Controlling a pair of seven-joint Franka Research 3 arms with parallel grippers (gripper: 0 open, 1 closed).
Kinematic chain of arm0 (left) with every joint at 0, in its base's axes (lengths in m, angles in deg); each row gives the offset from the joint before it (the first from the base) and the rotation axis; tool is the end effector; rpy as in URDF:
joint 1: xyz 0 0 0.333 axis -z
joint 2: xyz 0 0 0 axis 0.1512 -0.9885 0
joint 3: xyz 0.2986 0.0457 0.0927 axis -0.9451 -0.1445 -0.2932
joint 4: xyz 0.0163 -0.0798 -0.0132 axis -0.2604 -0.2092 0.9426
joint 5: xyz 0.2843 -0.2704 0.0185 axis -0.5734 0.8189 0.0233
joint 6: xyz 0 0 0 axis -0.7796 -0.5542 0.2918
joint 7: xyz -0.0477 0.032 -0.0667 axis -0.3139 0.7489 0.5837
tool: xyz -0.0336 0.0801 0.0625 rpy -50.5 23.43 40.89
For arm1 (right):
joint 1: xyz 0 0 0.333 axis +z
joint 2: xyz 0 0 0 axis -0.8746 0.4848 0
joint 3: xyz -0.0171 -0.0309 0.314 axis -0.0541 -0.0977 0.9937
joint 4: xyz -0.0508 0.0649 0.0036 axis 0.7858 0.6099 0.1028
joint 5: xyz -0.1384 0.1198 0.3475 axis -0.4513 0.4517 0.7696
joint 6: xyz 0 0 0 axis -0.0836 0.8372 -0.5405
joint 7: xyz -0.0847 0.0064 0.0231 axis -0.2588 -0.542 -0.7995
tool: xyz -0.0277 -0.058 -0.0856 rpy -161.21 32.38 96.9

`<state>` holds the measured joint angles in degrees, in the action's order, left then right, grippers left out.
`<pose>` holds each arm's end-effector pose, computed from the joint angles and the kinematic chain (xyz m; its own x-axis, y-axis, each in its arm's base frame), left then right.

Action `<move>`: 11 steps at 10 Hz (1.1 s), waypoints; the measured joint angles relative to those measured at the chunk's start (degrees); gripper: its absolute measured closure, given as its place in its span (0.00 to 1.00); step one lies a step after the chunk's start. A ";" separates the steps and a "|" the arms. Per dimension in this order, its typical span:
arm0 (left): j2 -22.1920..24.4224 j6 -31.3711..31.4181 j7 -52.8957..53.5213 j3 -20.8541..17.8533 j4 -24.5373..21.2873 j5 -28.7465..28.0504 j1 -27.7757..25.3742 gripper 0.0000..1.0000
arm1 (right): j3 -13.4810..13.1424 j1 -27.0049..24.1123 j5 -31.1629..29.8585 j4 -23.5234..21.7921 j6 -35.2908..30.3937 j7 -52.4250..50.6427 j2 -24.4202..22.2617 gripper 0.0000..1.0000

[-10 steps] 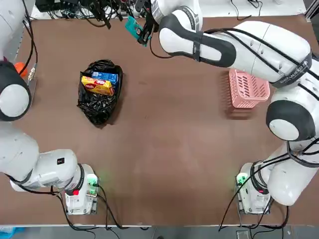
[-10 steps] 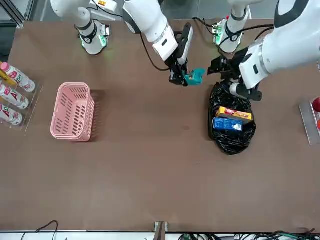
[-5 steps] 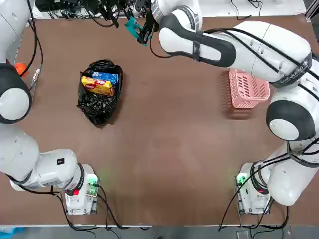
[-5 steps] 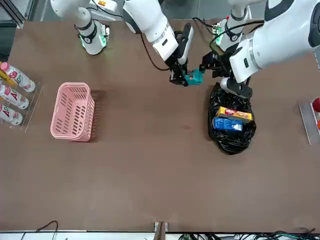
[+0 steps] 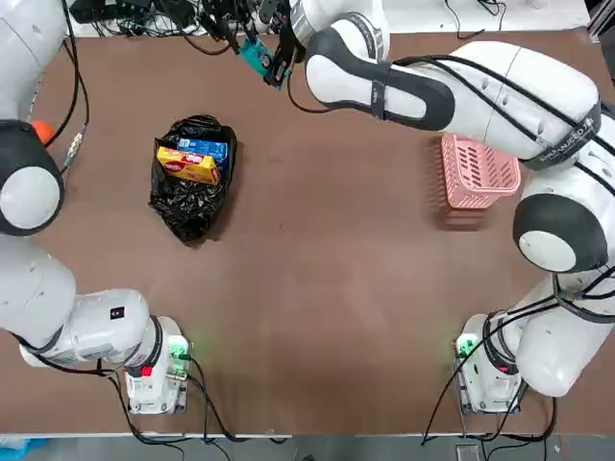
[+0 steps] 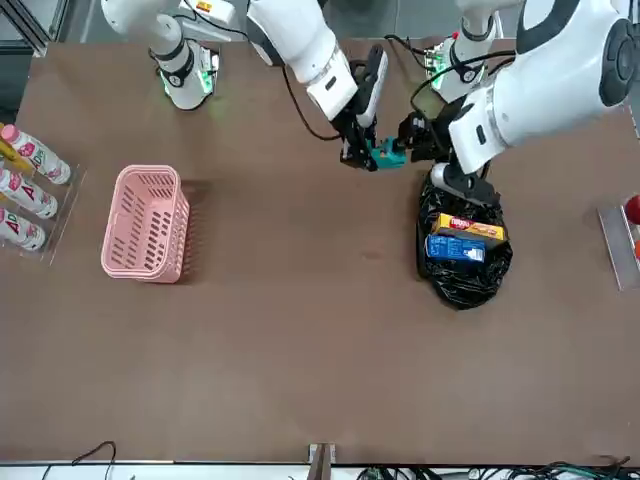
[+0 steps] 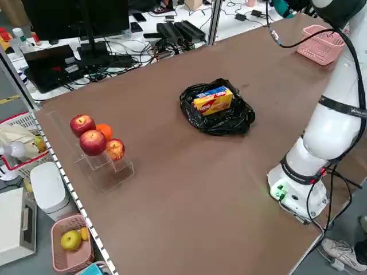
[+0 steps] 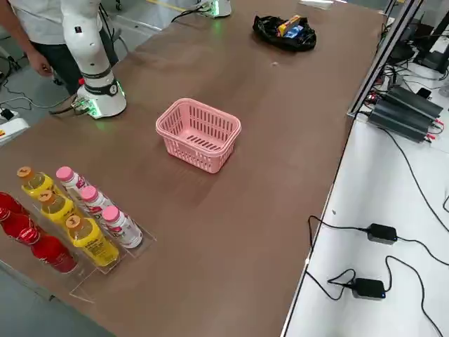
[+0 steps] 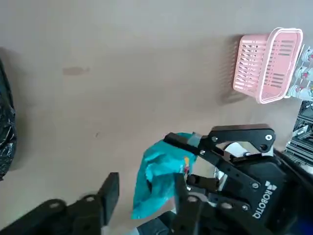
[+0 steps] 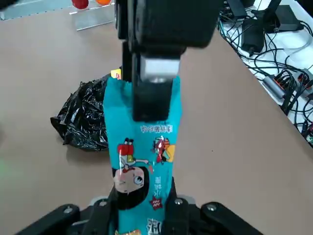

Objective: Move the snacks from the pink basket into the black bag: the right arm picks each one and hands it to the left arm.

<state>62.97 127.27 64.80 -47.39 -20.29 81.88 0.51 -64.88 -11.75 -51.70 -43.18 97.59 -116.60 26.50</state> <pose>0.5357 -0.2709 0.5933 0.9625 -0.1665 -0.2142 -0.0339 -0.8571 0.5140 0.4474 0.5531 0.5428 0.2701 0.7528 0.6003 0.9381 -0.3461 0.0120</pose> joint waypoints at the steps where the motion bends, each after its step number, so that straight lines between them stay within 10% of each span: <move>1: 0.00 0.08 0.00 0.09 0.00 0.00 0.09 0.68 | 0.00 0.08 0.00 0.00 0.00 0.15 0.15 0.64; 4: -0.01 0.09 -0.02 0.41 -0.01 0.04 0.18 0.97 | 0.02 0.30 0.00 0.08 0.30 0.29 0.36 0.64; 9: -0.02 -1.34 -0.07 0.32 -0.02 0.03 -0.67 0.99 | 0.03 0.40 0.00 0.56 0.38 1.37 0.38 0.55; 11: -0.01 -2.92 0.03 0.10 -0.02 0.01 -2.00 0.99 | -0.01 0.40 0.00 0.68 0.37 1.88 0.38 0.31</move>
<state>62.96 124.35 64.83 -47.29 -20.31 81.90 -1.49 -64.89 -11.35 -51.70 -42.50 97.96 -114.72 26.88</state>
